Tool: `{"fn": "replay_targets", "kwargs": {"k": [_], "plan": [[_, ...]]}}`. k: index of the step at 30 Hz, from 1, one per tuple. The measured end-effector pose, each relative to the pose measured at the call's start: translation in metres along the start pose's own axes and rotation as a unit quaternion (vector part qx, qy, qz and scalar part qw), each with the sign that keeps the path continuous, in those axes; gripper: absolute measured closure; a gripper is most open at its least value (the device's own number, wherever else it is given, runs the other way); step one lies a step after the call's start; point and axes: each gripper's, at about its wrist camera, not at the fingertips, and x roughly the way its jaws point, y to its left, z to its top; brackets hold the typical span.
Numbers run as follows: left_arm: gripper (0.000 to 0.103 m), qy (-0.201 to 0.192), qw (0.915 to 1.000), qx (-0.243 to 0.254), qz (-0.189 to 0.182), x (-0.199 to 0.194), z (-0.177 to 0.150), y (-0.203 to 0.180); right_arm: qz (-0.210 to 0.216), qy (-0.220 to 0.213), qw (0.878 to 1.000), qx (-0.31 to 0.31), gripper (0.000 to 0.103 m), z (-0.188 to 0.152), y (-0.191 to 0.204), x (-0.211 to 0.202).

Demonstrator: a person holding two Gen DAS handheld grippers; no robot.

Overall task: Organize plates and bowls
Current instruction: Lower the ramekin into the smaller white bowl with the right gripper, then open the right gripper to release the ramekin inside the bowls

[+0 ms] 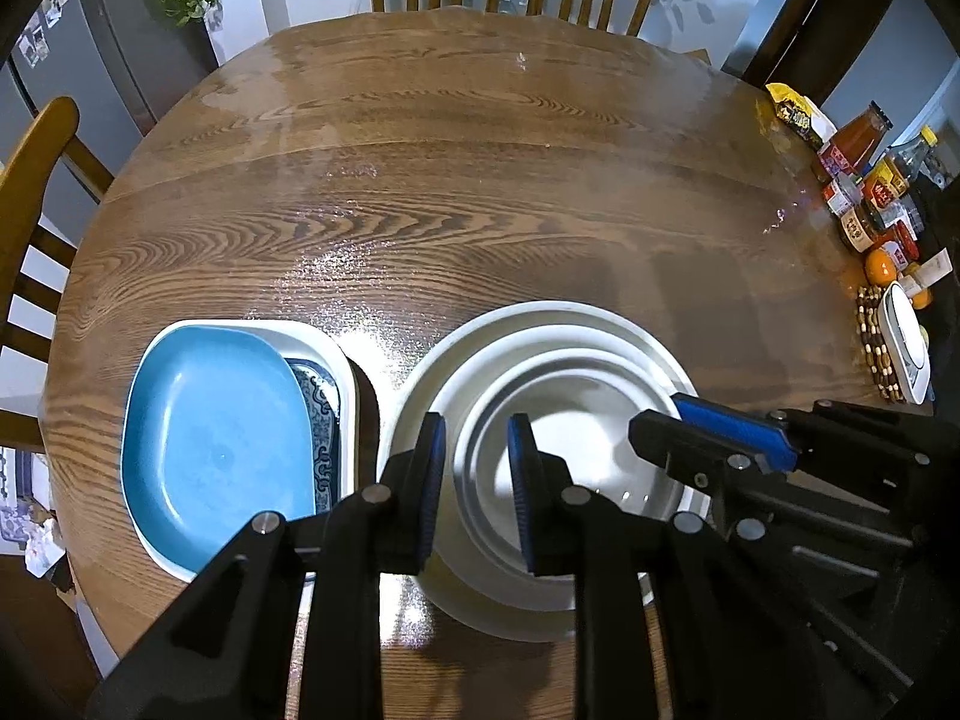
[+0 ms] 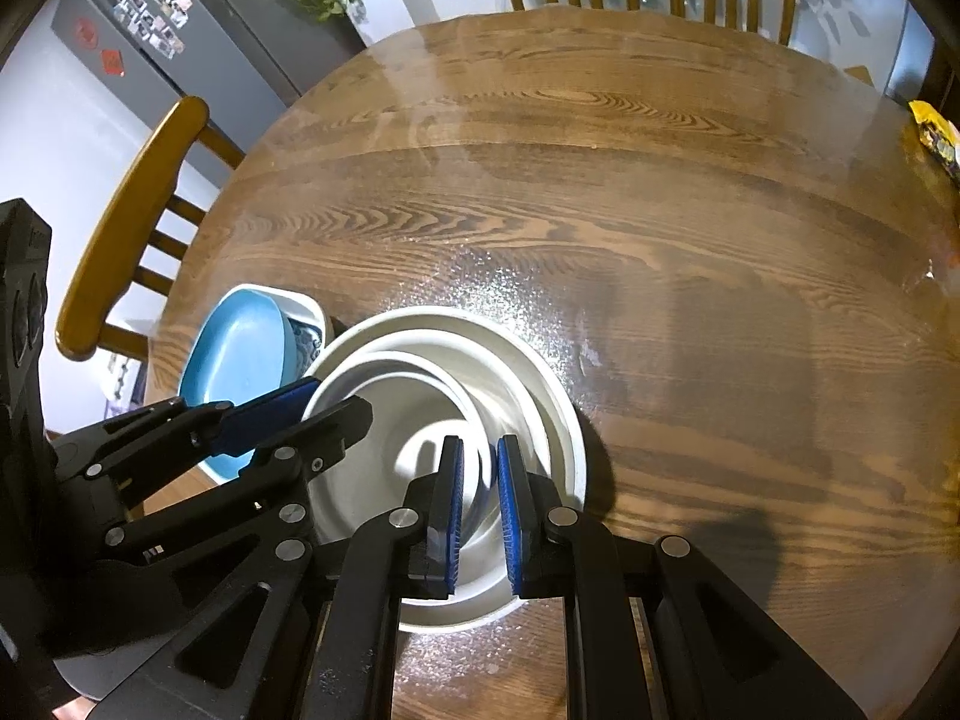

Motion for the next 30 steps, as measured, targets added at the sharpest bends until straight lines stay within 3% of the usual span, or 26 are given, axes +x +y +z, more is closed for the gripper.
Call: {"fn": "replay_targets", "kwargs": {"k": [6, 11, 21, 25, 30], "plan": [[0.078, -0.008, 1.0000, -0.002, 0.003, -0.005, -0.003, 0.001, -0.008, -0.017, 1.000, -0.009, 0.089, -0.002, 0.004, -0.008], [0.058, -0.014, 0.9999, -0.010, 0.001, -0.009, -0.004, 0.004, -0.010, -0.029, 1.000, -0.004, 0.089, -0.003, 0.002, -0.014], [0.034, -0.038, 0.9991, -0.017, 0.005, -0.026, -0.008, 0.006, -0.030, -0.063, 0.997, -0.015, 0.087, -0.009, 0.002, -0.032], [0.032, -0.048, 0.9986, -0.022, 0.007, -0.033, -0.011, 0.010, -0.046, -0.079, 0.996, -0.021, 0.068, -0.011, 0.002, -0.040], [0.022, -0.057, 0.9977, -0.038, 0.001, -0.043, -0.016, 0.017, -0.046, -0.091, 0.995, -0.024, 0.060, -0.014, 0.001, -0.048]]}}
